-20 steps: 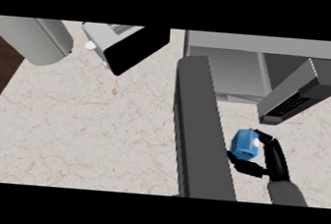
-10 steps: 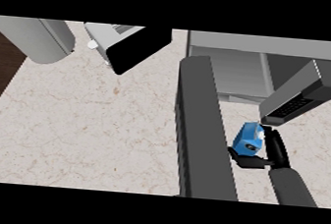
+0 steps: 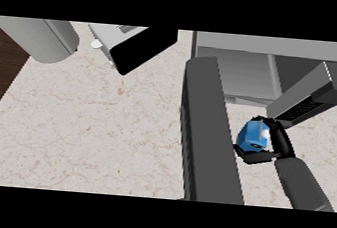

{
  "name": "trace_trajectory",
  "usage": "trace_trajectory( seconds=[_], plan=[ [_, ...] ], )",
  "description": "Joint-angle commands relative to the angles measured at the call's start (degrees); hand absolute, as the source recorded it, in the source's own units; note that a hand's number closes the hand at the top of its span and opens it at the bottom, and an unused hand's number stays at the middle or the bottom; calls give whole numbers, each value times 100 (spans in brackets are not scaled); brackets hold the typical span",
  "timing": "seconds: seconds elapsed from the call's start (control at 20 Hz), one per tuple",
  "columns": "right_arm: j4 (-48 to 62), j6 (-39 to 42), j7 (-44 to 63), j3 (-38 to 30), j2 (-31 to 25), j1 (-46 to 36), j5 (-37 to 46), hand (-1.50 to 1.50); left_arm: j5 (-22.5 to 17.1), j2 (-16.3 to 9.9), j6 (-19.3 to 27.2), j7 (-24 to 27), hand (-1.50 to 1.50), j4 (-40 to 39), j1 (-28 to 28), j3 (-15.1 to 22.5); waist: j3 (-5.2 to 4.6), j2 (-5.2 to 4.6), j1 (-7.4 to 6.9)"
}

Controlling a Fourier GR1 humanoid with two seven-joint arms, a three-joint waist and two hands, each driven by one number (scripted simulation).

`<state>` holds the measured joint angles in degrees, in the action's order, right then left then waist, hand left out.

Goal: Pick up the milk, place it into the microwave and close the microwave

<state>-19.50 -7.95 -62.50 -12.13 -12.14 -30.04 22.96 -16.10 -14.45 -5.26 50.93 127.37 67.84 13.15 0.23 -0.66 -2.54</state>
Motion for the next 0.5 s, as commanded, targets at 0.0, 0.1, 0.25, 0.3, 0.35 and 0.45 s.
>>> trace_trajectory(
  seconds=[0.0, 0.1, 0.25, 0.3, 0.35, 0.45],
  plan=[
    [110, 819, -689, 154, 183, -114, -16, 150, -175, -23, -66, 27, -150, -205, -238, -236, -8, 22, 68],
    [-135, 948, -529, 177, 163, -224, -84, 150, -256, -76, -148, 108, -150, 151, 273, -241, -14, 68, 103],
    [-424, 428, -328, 317, 290, -368, 37, 150, -283, -10, -242, 305, -150, -318, 147, -399, -21, 79, 125],
    [-657, 513, 30, 342, 335, -420, -12, 150, -354, -175, -134, -173, -150, 123, 215, -480, -23, 83, 206],
    [-759, 408, 29, 307, 413, -402, -68, 150, -351, -120, -229, 57, -150, 14, 252, -505, -23, 88, 189],
    [-934, -100, 437, 359, 556, -472, 39, 150, -599, -221, -306, -162, -150, -25, 191, -683, -24, 81, 204]
  ],
)
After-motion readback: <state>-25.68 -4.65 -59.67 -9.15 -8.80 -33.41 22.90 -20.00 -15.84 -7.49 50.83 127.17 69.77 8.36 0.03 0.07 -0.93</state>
